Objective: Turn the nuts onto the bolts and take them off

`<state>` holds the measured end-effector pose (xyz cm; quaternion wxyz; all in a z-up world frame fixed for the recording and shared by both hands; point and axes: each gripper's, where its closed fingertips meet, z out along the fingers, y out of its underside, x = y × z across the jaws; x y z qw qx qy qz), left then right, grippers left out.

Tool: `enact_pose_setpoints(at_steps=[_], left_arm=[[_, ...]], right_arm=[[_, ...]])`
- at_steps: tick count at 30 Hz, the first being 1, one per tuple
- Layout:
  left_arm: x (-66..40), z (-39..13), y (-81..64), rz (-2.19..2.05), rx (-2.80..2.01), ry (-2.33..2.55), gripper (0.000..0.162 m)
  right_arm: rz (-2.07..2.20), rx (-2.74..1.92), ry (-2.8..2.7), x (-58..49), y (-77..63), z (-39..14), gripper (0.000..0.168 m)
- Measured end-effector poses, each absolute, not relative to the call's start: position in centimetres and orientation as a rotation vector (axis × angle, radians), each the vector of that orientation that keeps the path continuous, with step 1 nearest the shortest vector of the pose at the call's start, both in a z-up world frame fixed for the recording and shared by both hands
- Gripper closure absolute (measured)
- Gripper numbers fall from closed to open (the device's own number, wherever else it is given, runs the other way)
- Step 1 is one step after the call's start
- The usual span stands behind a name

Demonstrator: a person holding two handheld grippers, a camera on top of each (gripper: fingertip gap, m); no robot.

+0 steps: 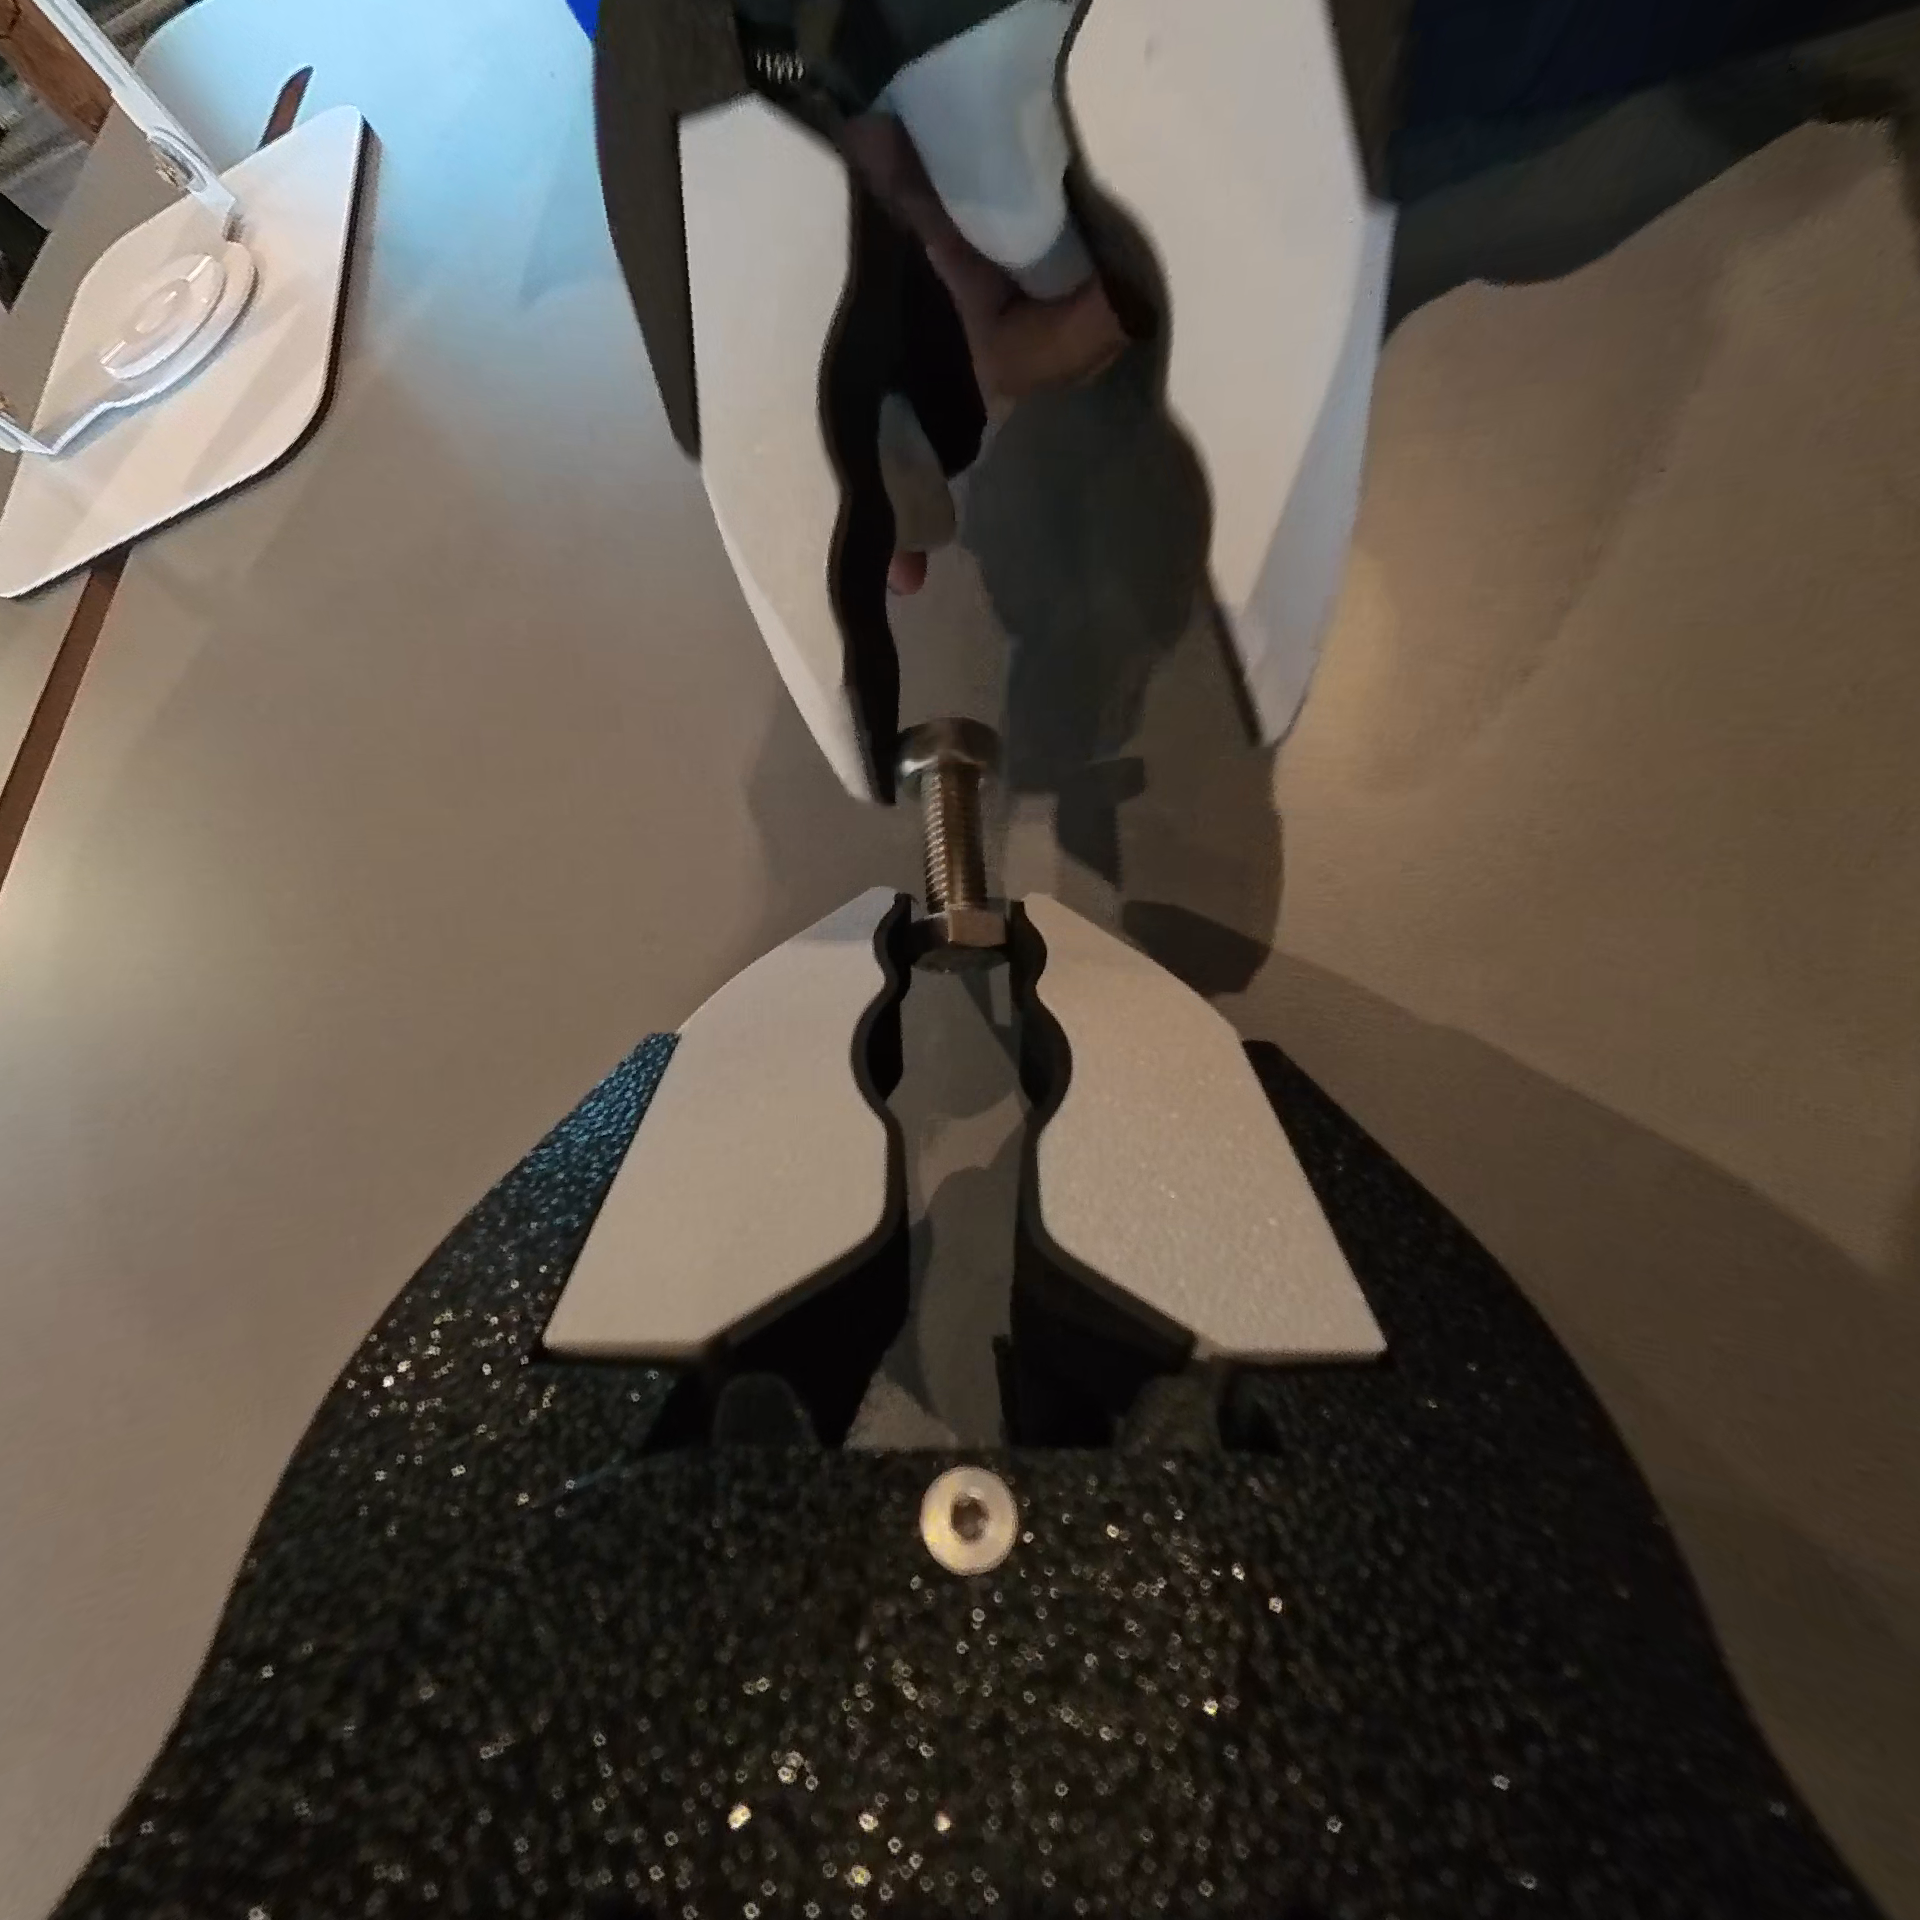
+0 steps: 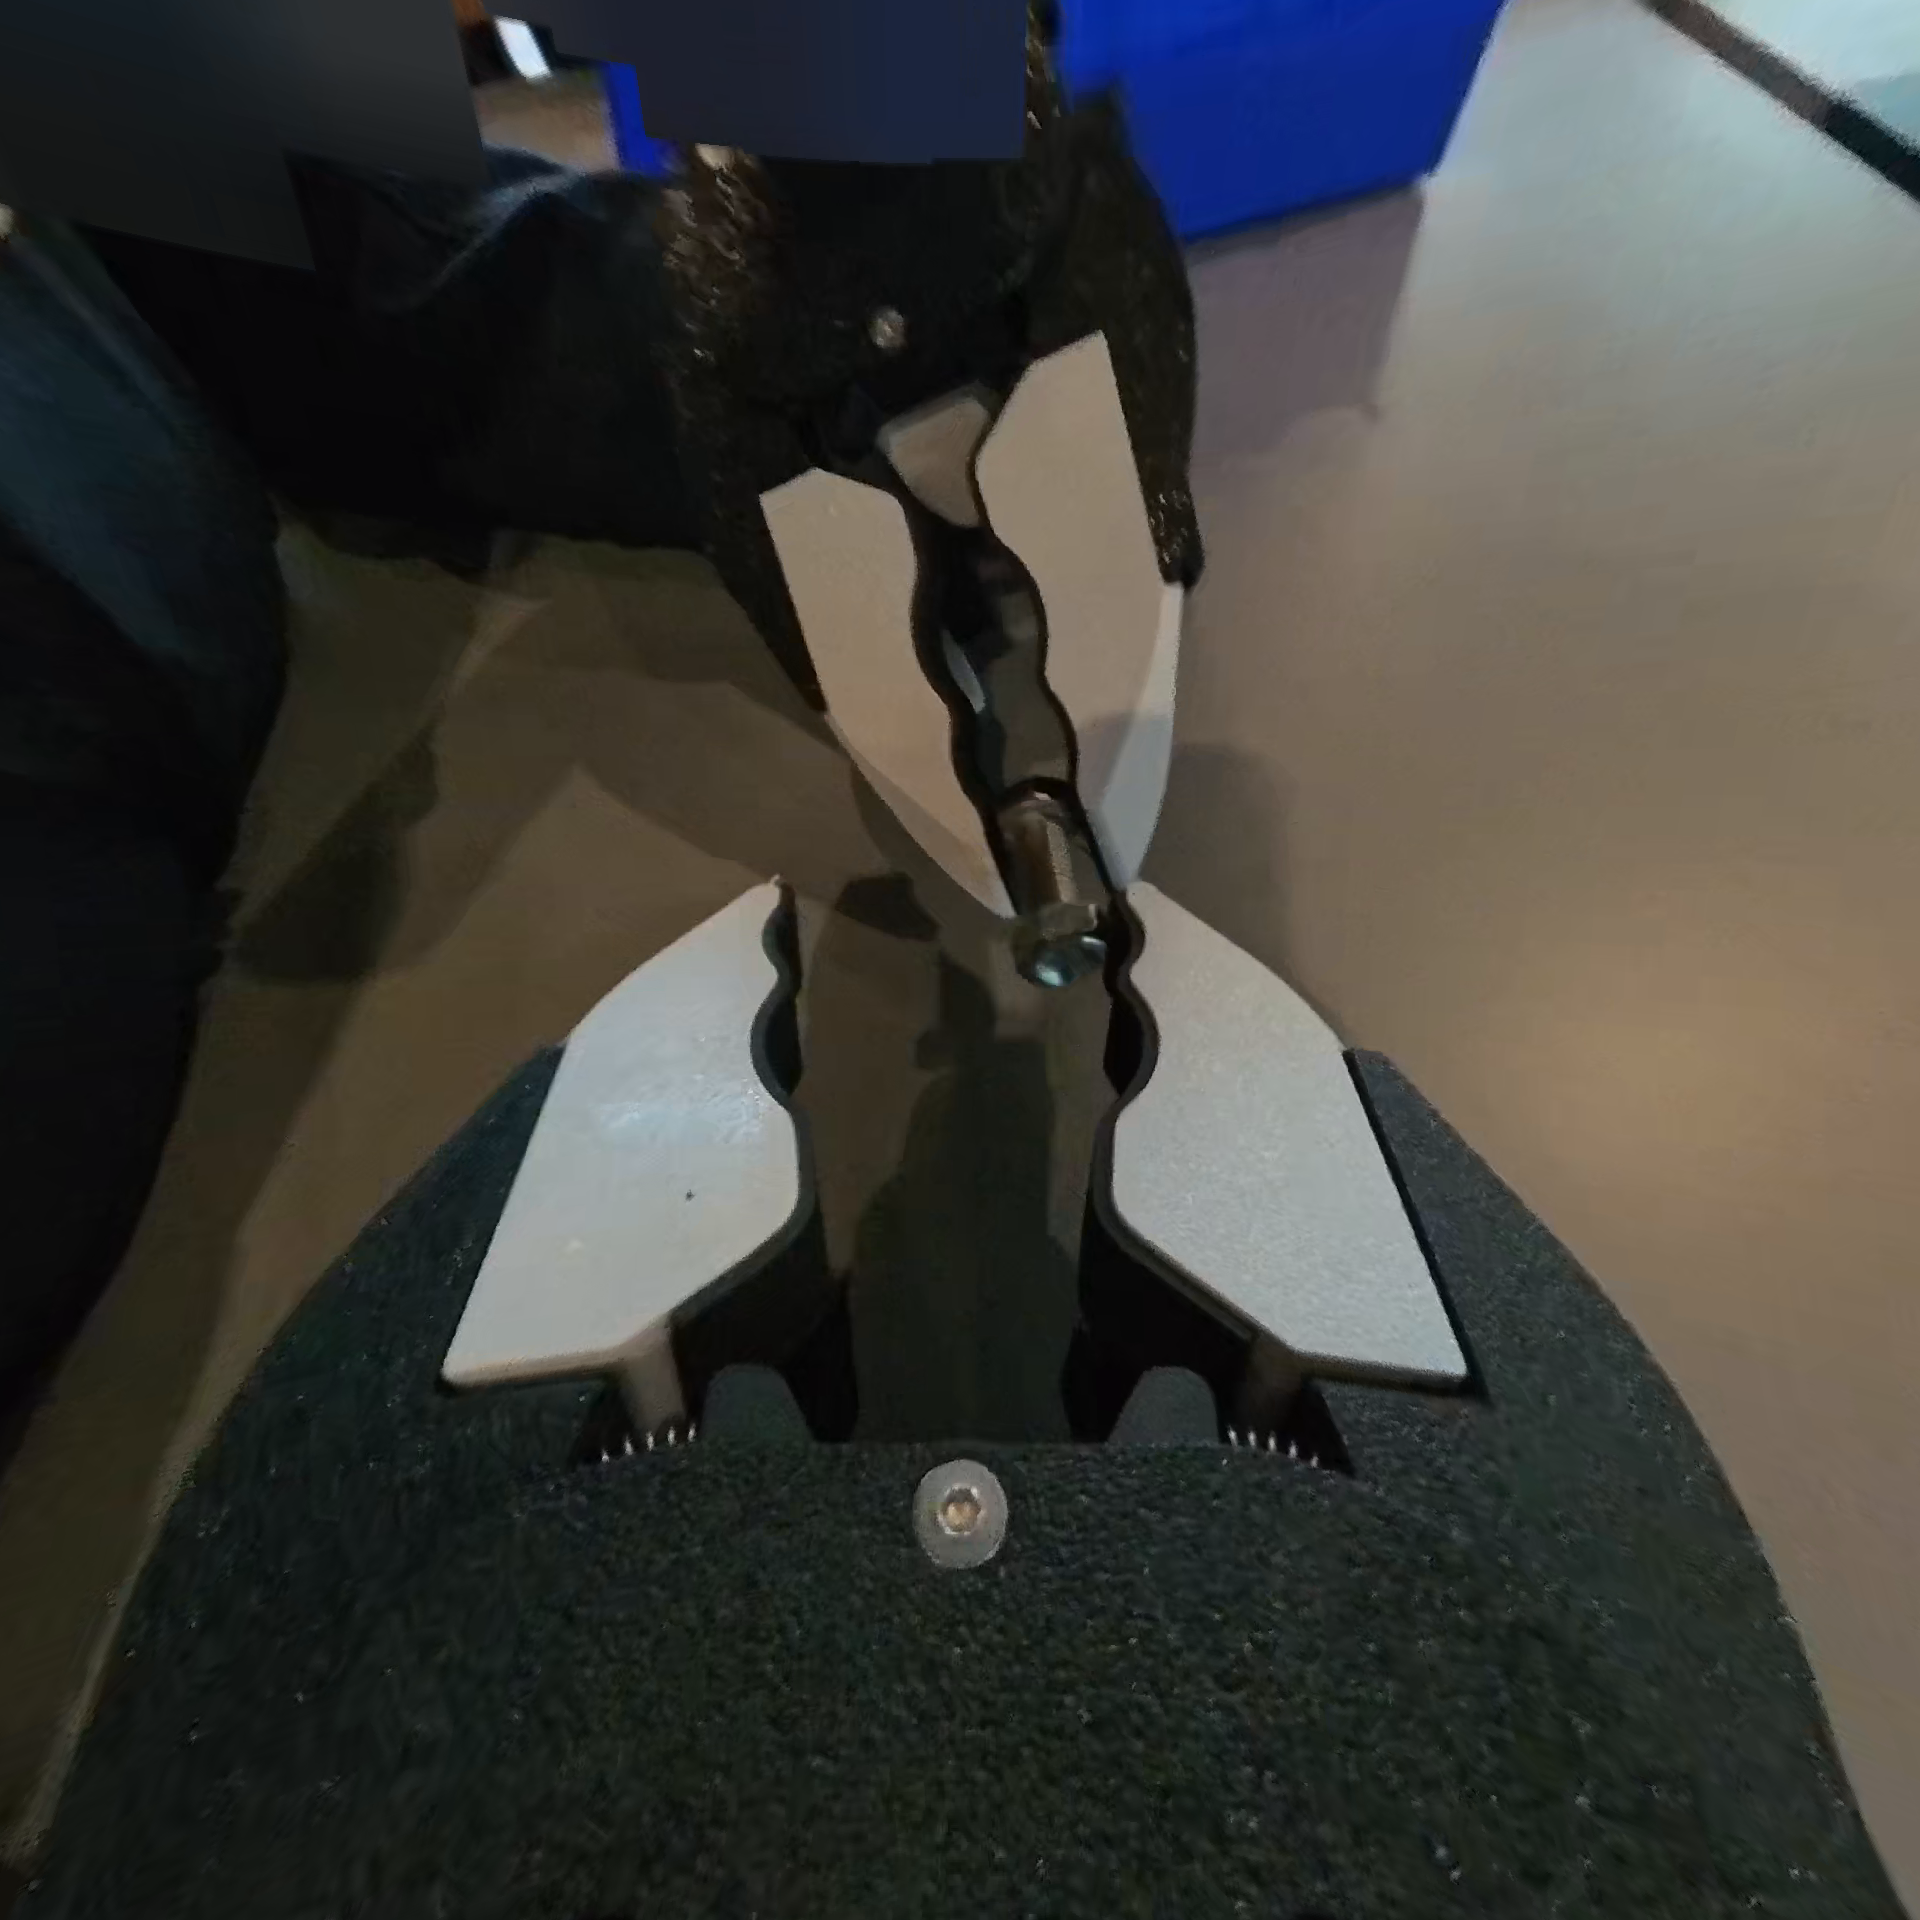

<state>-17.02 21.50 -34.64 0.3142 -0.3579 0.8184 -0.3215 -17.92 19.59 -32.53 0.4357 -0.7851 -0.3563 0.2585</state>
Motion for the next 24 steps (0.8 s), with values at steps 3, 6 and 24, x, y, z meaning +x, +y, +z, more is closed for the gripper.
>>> enact_pose_setpoints(at_steps=[3, 6, 24], left_arm=[[-17.0, -34.6, 21.5, -0.848, -0.947, 2.157, 0.145], [-17.0, -34.6, 21.5, -0.848, -0.946, 2.157, 0.145], [-17.0, -34.7, 21.5, -0.848, -0.947, 2.158, 0.145]], right_arm=[[0.726, -1.835, -0.917, -18.6, 18.7, -30.8, 0.123], [0.655, -1.897, -0.844, -17.4, 19.8, -31.3, 0.119], [0.661, -1.96, -0.855, -17.5, 19.7, -32.3, 0.112]])
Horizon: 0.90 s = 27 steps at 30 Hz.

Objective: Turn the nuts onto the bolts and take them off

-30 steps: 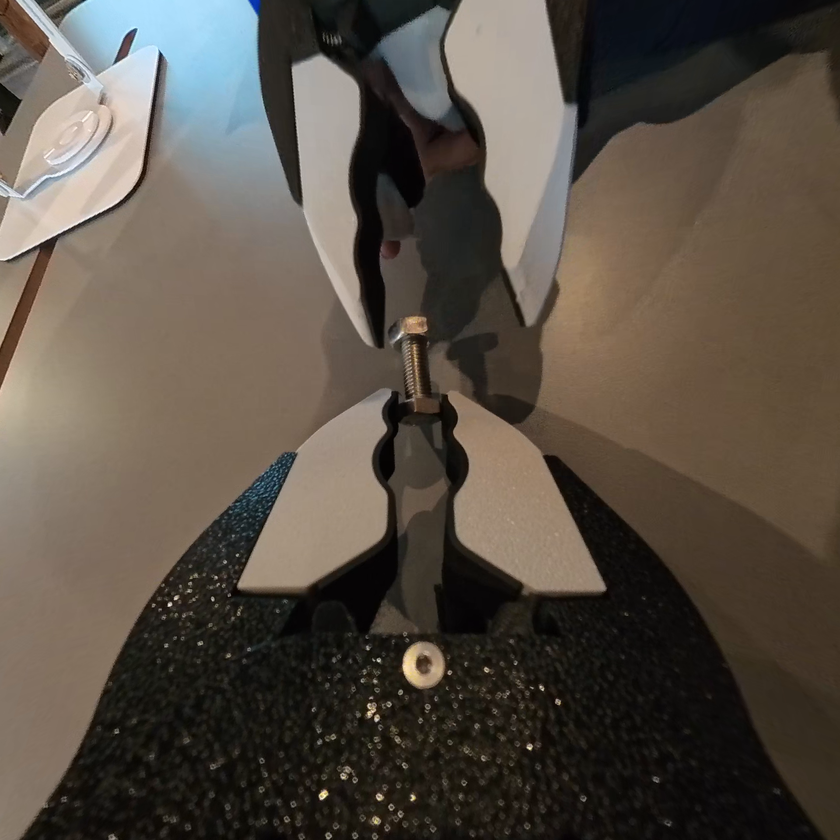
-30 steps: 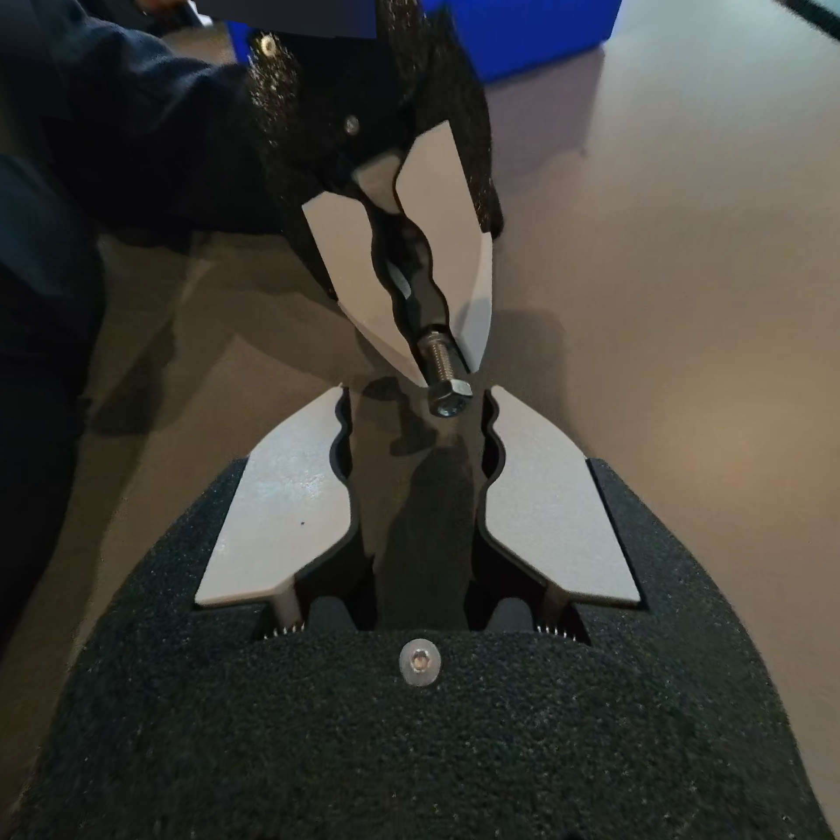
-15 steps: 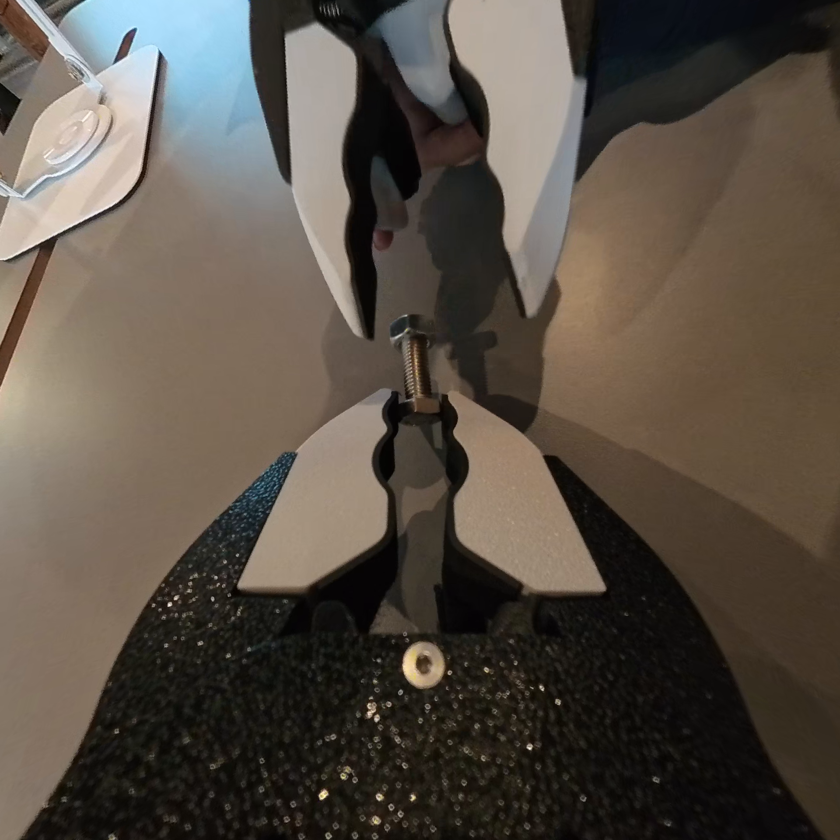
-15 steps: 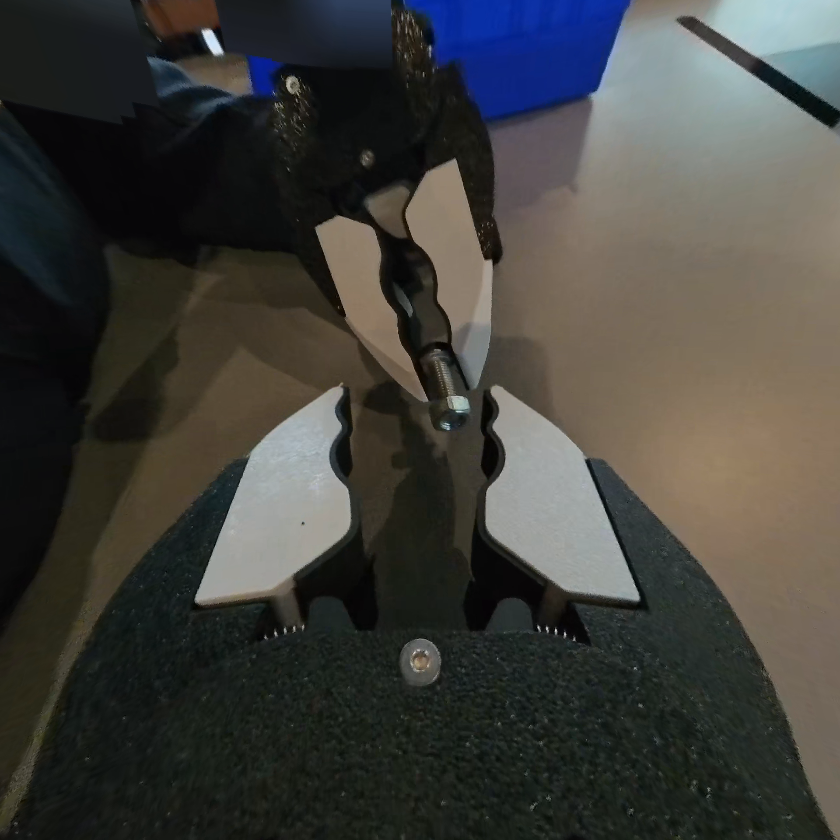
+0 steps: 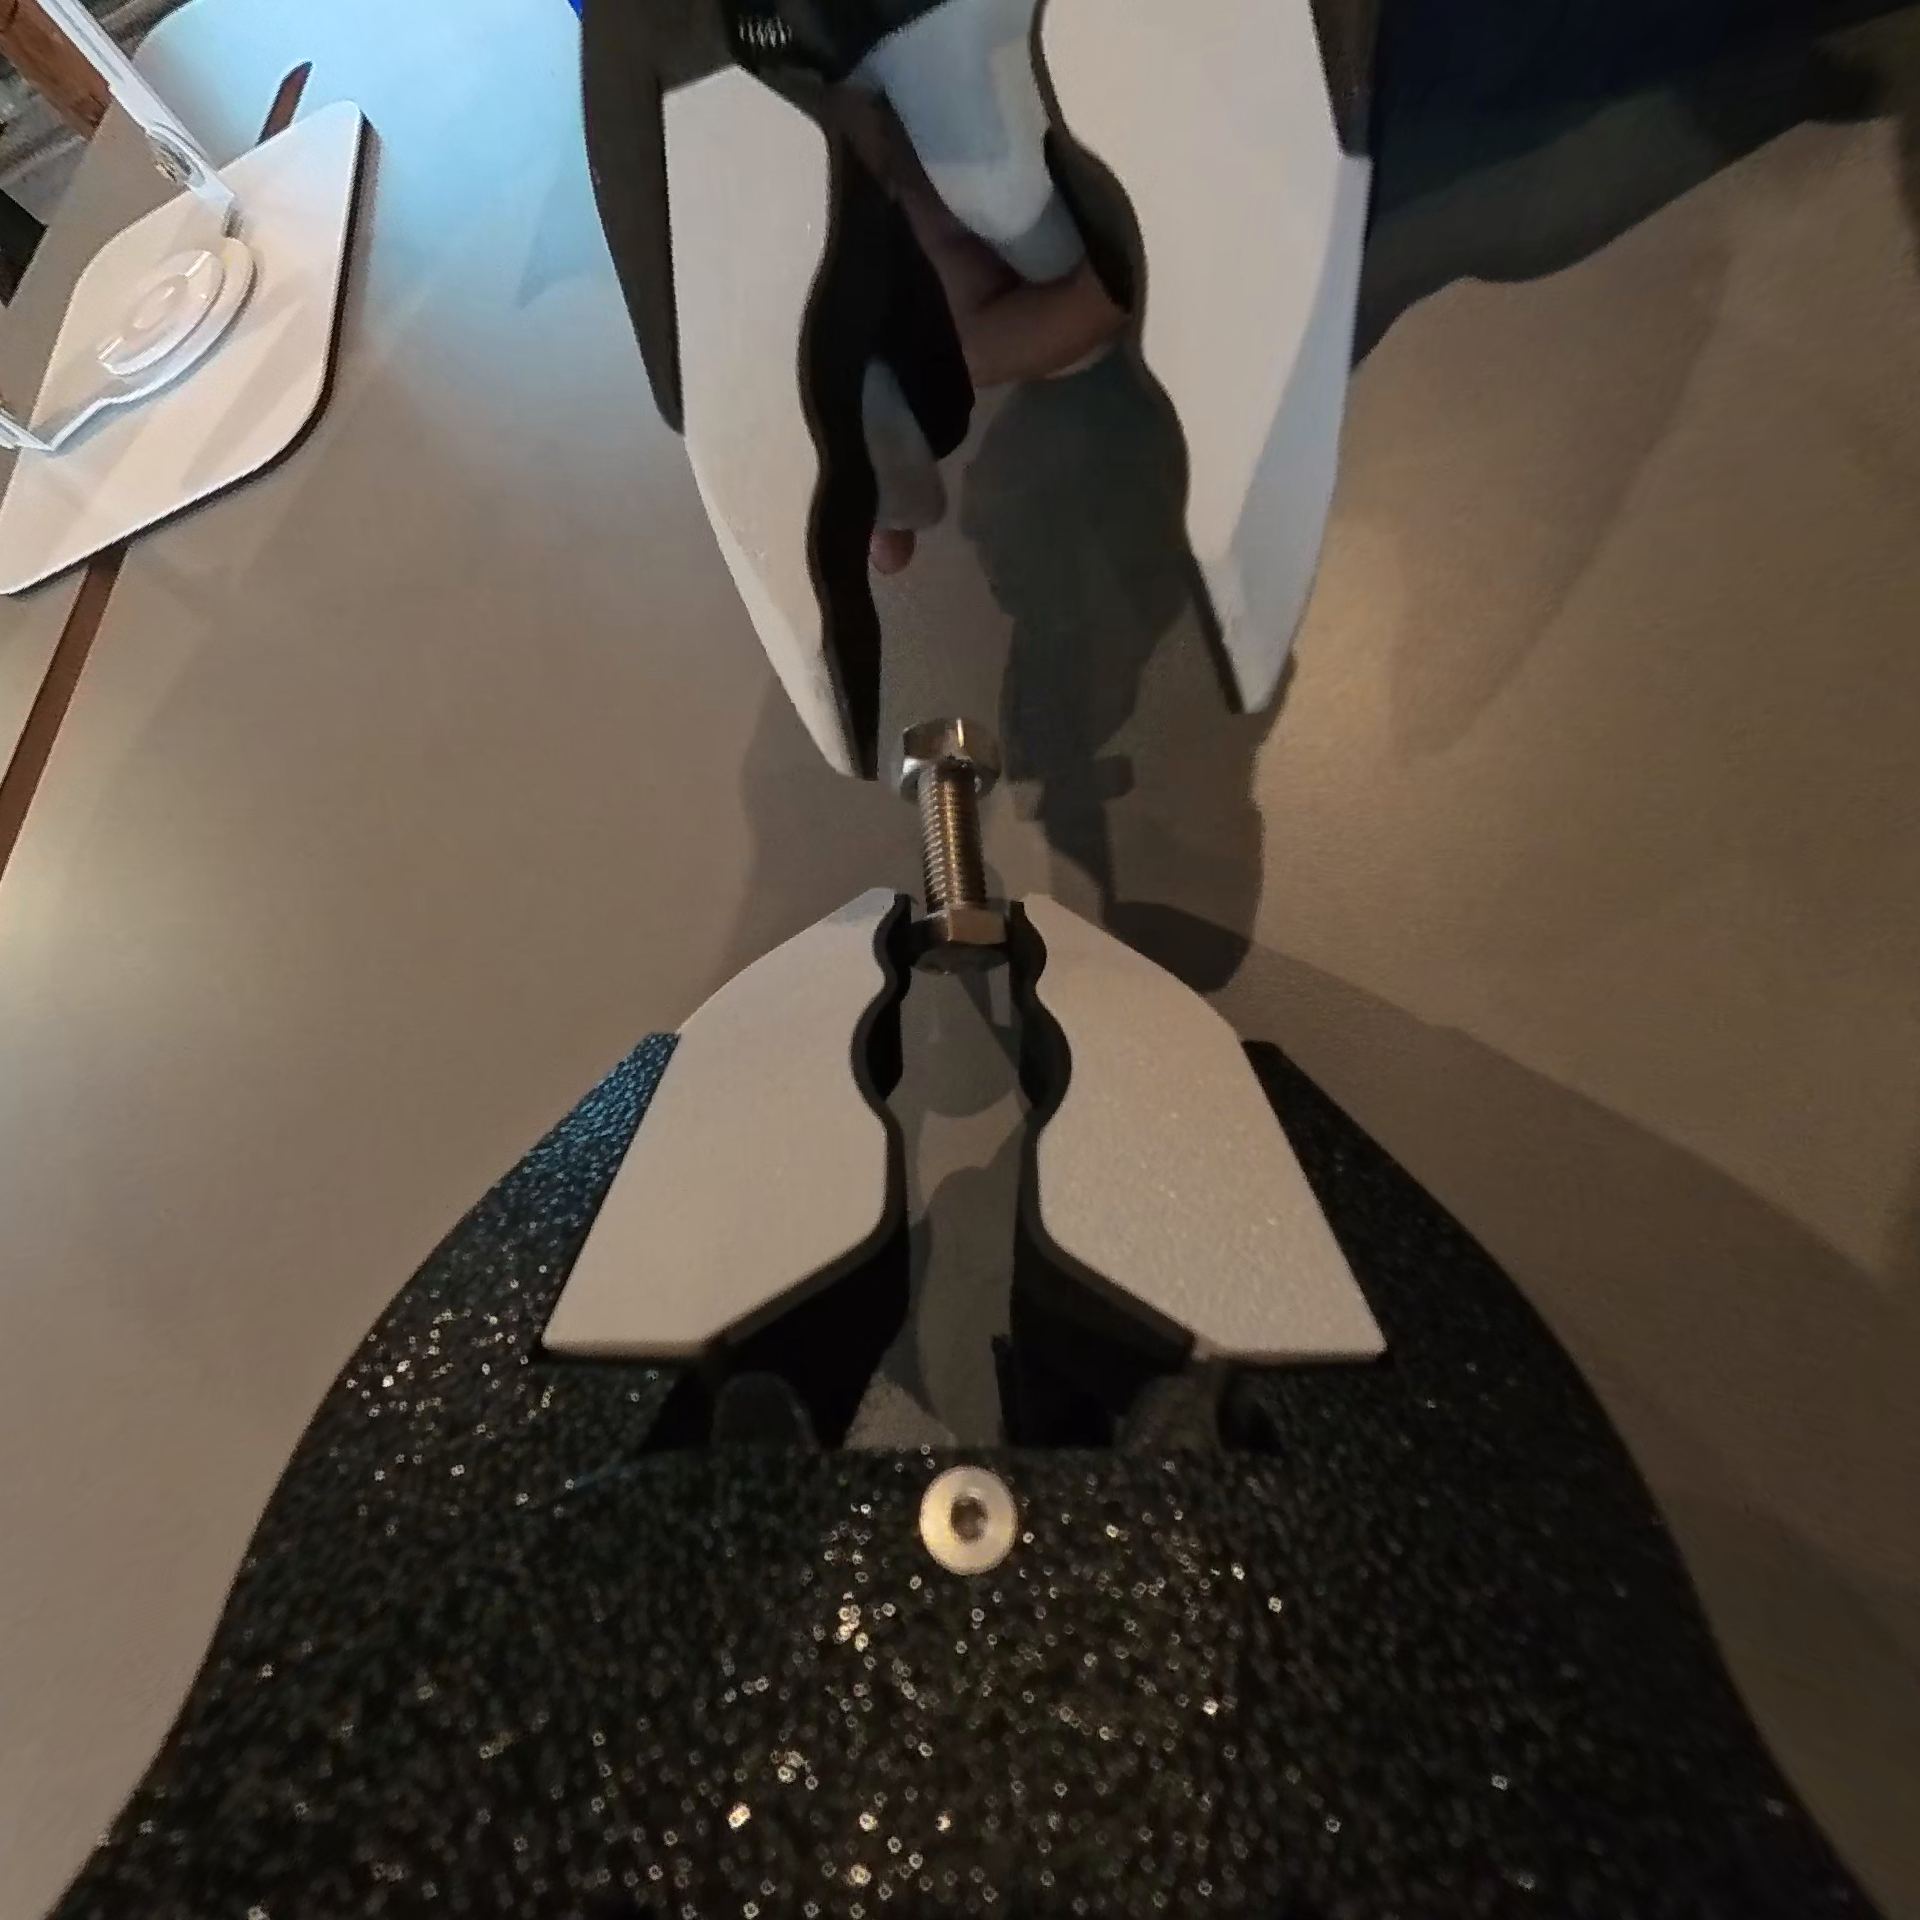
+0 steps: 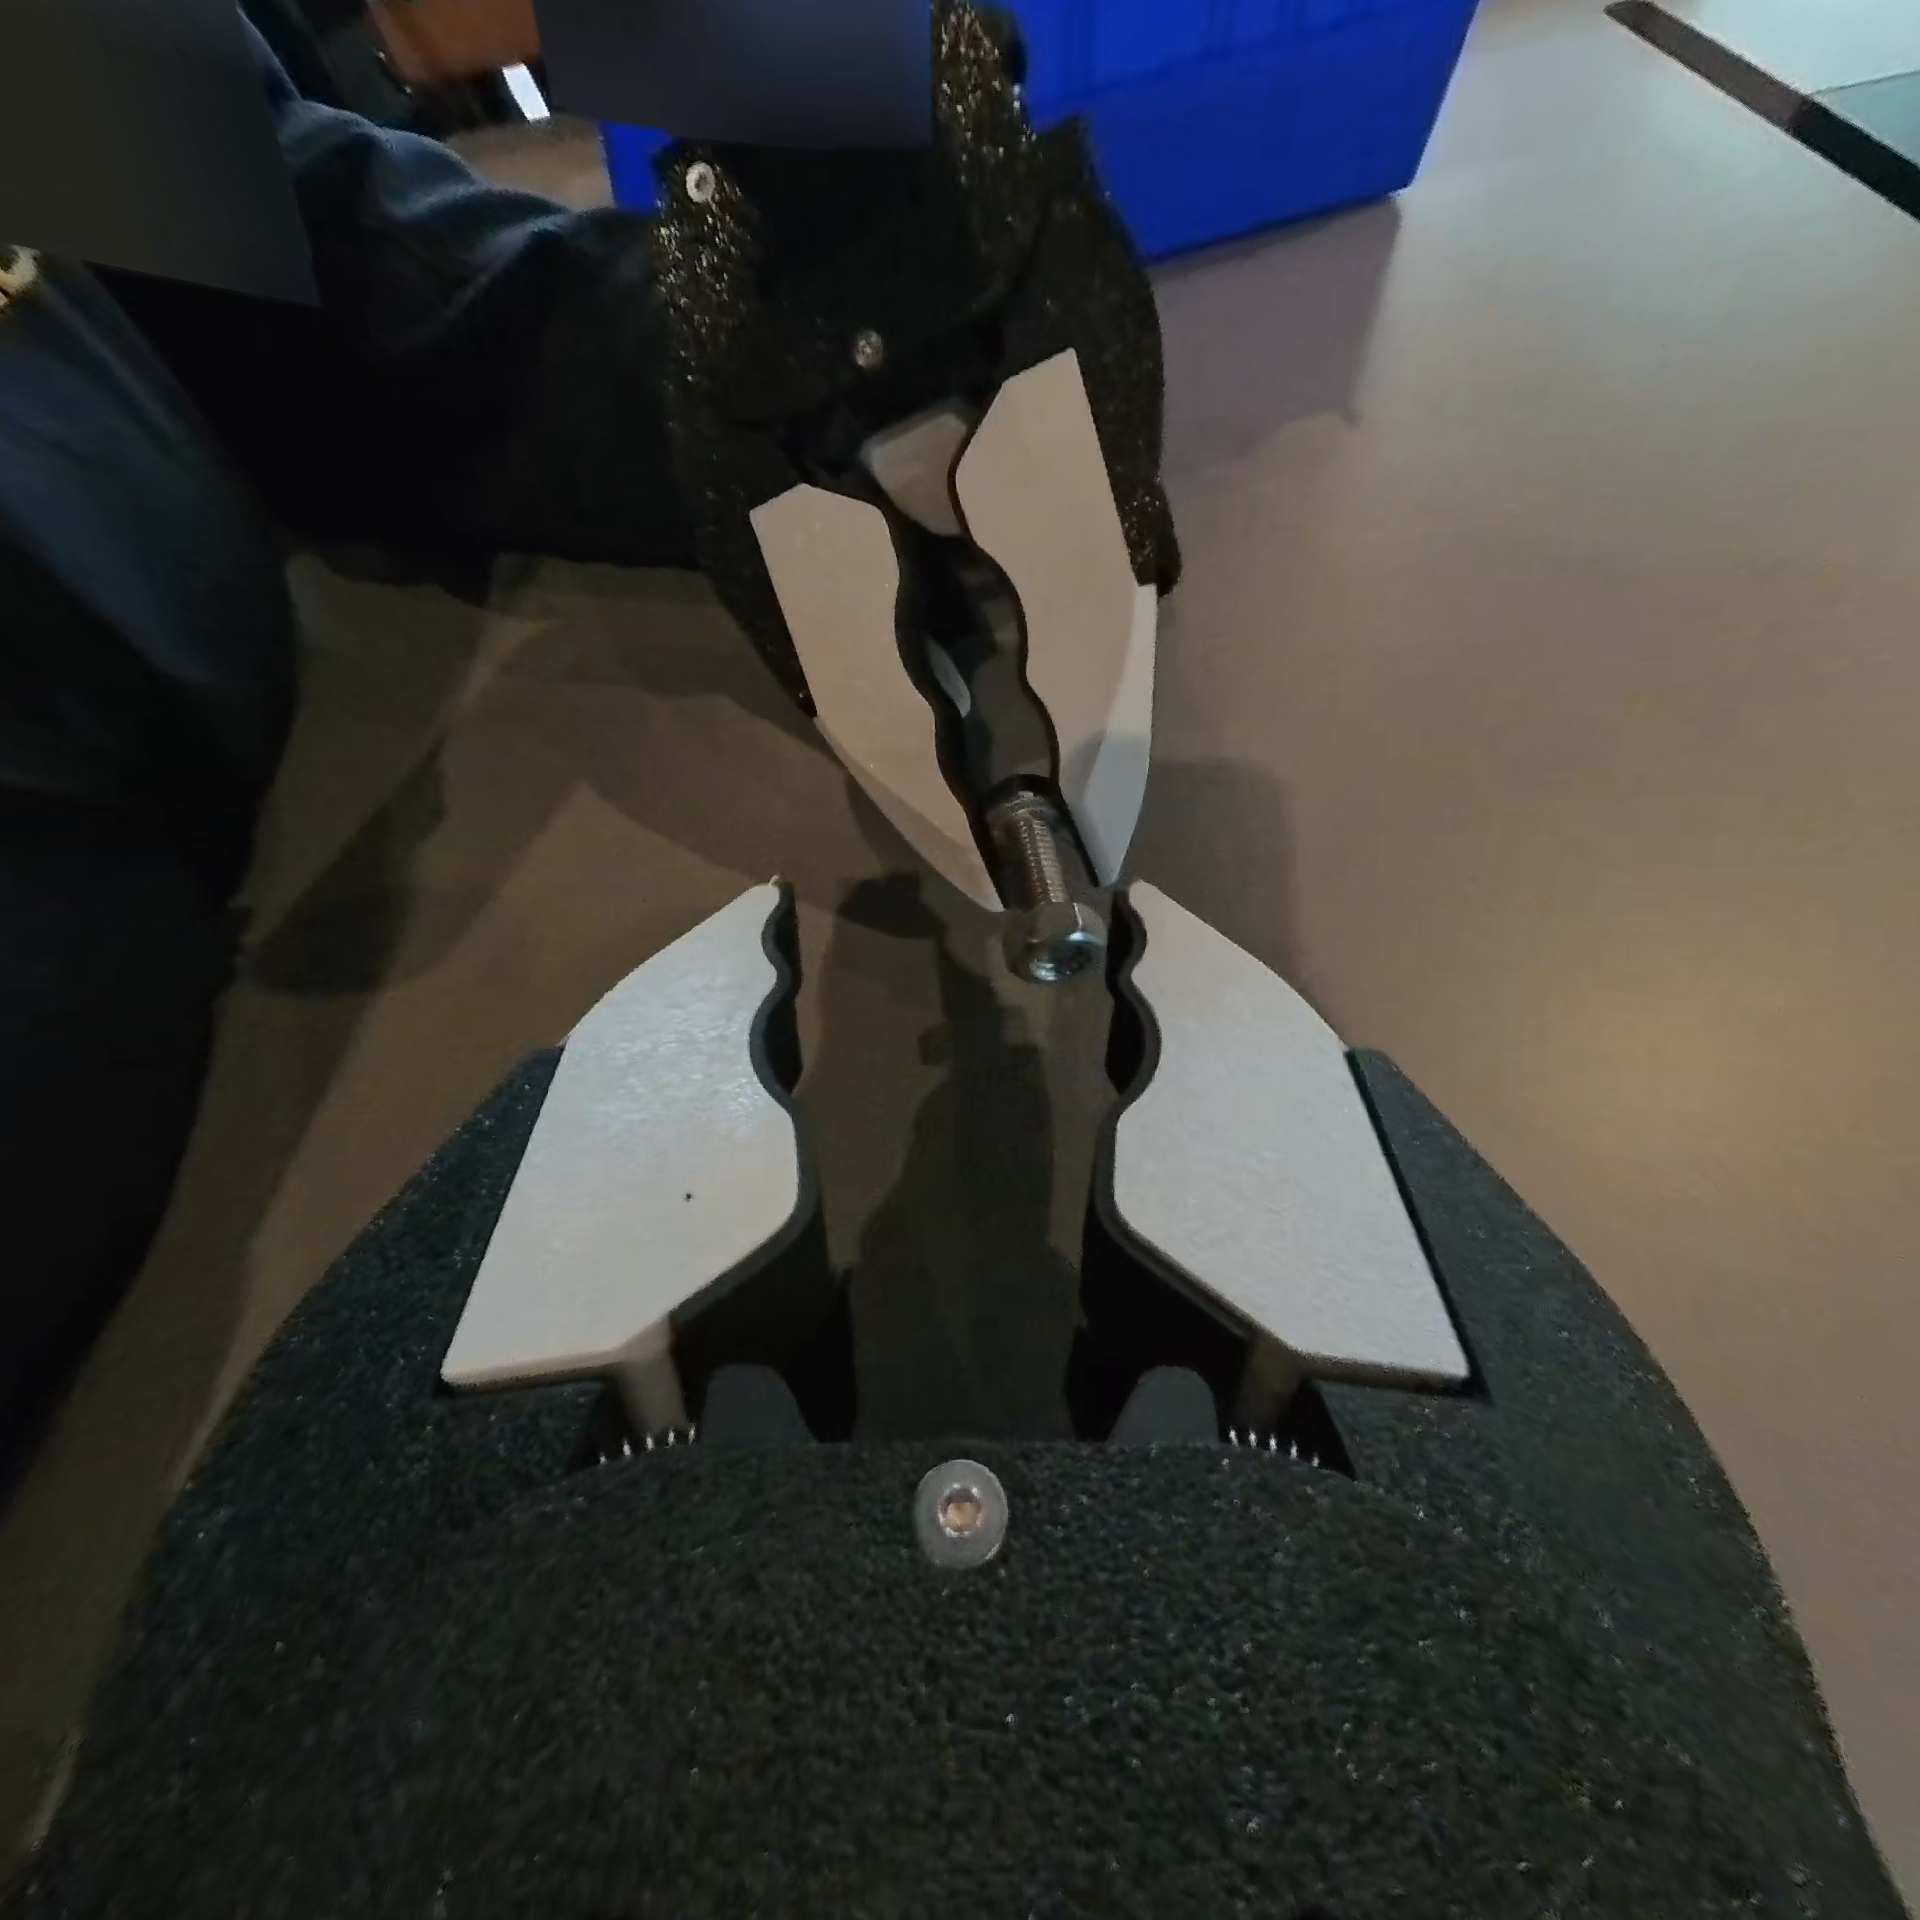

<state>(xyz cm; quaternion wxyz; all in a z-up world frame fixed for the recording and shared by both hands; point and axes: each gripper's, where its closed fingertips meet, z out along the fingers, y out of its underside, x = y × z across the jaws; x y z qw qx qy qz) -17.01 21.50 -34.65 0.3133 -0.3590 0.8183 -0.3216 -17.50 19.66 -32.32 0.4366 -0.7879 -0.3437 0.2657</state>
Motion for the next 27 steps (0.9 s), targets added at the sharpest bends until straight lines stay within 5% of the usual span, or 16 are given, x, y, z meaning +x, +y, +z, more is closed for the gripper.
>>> enact_pose_setpoints(at_steps=[4, 6, 15, 21, 23, 27], left_arm=[[-17.1, -34.7, 21.4, -0.851, -0.94, 2.162, 0.145], [-17.0, -34.7, 21.5, -0.851, -0.949, 2.162, 0.145], [-17.0, -34.6, 21.5, -0.851, -0.947, 2.161, 0.145], [-17.0, -34.6, 21.4, -0.851, -0.943, 2.162, 0.145], [-17.0, -34.7, 21.5, -0.853, -0.95, 2.163, 0.145], [-17.0, -34.7, 21.5, -0.851, -0.947, 2.161, 0.145]], right_arm=[[0.683, -1.951, -0.884, -17.7, 19.2, -32.2, 0.115], [0.791, -1.894, -0.922, -18.2, 18.1, -31.3, 0.136], [0.662, -1.985, -0.839, -17.3, 19.7, -32.6, 0.107], [0.675, -1.928, -0.905, -18.2, 19.1, -32.2, 0.109], [0.77, -1.846, -0.925, -18.6, 18.3, -30.9, 0.127], [0.679, -1.919, -0.832, -17.2, 19.6, -31.7, 0.117]])
